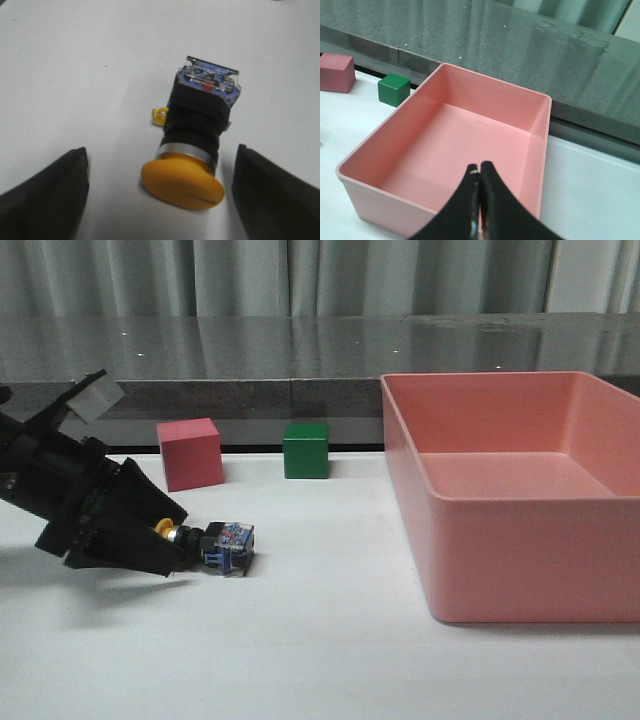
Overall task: Place and stand button with both arms
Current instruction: 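Grasp the button by its body with the left gripper and lift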
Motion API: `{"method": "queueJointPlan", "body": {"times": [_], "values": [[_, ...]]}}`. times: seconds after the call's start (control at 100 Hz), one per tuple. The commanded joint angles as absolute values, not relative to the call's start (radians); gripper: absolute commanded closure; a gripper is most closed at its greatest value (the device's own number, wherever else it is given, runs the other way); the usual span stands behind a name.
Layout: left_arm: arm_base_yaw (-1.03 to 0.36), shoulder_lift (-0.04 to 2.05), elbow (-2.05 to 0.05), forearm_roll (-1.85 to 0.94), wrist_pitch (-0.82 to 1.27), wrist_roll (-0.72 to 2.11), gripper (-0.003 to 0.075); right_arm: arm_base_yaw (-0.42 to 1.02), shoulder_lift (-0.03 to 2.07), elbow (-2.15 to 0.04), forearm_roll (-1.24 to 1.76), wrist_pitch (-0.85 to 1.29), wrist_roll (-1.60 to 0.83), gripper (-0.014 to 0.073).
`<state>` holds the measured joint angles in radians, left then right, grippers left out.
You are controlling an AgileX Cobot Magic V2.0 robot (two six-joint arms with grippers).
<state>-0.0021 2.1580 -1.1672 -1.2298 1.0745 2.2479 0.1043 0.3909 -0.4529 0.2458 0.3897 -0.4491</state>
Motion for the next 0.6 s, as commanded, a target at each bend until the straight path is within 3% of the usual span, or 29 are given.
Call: {"method": "queueJointPlan", "body": {"times": [0.0, 0.24, 0.59], "values": [[-0.009, 2.131, -1.184, -1.246, 1.125, 2.255, 0.0311, 0.100, 0.395, -0.477, 0.257, 0.321, -0.449, 0.0655], [-0.009, 2.133, -1.184, -1.175, 1.187, 2.257, 0.0741, 0.100, 0.395, -0.477, 0.257, 0.321, -0.449, 0.0655], [-0.007, 2.008, -1.293, -1.061, 1.274, 2.096, 0.0740, 0.100, 0.395, -0.477, 0.257, 0.320, -0.449, 0.0655]]}}
